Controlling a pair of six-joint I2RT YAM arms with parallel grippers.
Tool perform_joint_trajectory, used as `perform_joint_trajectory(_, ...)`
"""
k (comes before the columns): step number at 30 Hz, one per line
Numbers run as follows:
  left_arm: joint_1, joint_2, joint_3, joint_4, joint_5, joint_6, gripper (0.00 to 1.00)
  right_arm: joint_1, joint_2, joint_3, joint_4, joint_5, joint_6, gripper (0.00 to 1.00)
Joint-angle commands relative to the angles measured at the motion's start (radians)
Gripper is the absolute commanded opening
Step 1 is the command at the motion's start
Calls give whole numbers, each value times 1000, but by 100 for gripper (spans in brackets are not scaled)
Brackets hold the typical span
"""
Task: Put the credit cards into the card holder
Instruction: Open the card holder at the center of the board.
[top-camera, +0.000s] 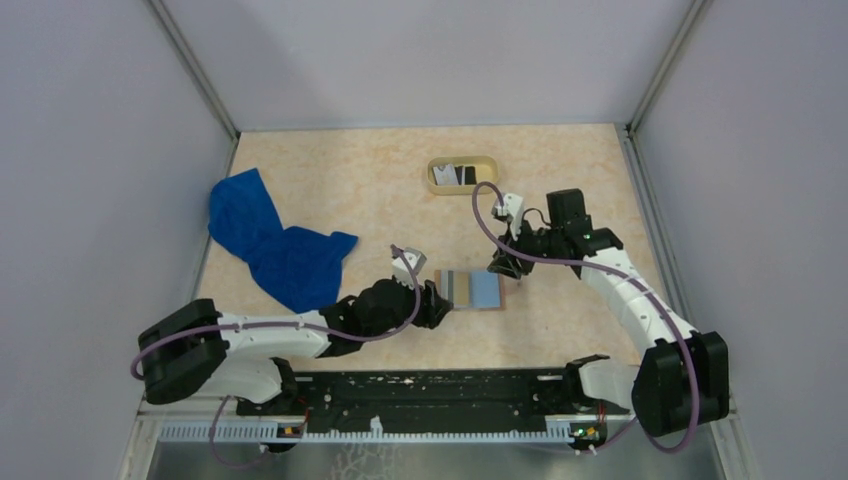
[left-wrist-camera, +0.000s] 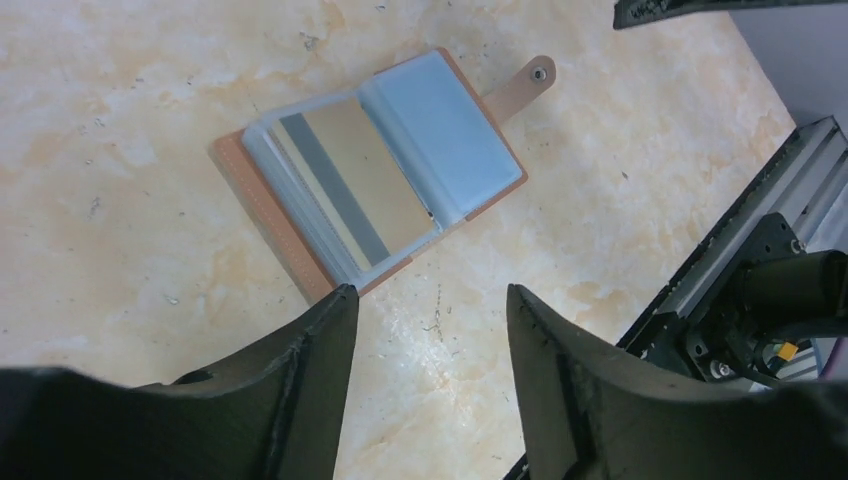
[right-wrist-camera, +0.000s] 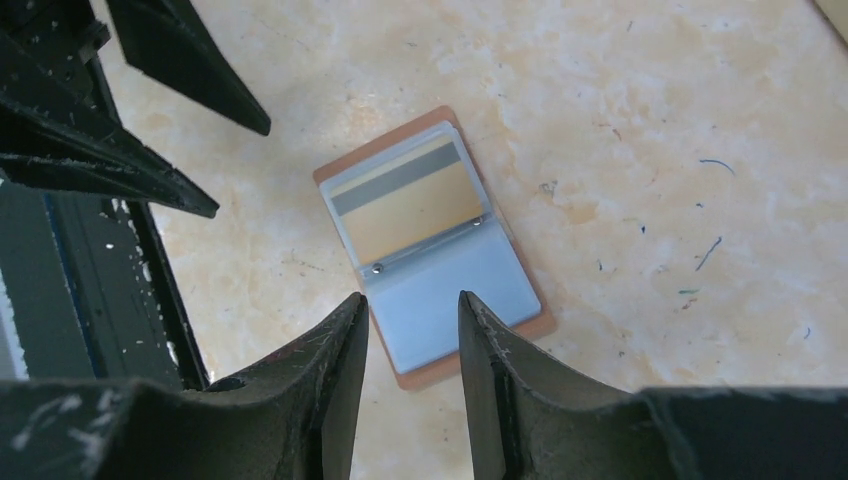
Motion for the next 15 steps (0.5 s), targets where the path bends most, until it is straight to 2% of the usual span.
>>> perform_joint_trajectory(1,34,-66,-54,78,-20,66,68,-15,-37,-6,24,-130,-47,39)
perform_joint_trajectory(3,53,-75,-73,103,-9,58,76,-16,-37,-5,12,-159,-64,39)
perform_joint_trajectory(5,74,-73,-81,111,4,46,78,-16,-36,-6,2,-179,-83,39)
perform_joint_trajectory(15,173,65,-32,72,117,-76,74,-17,35,-24,-67,-246,-238,39)
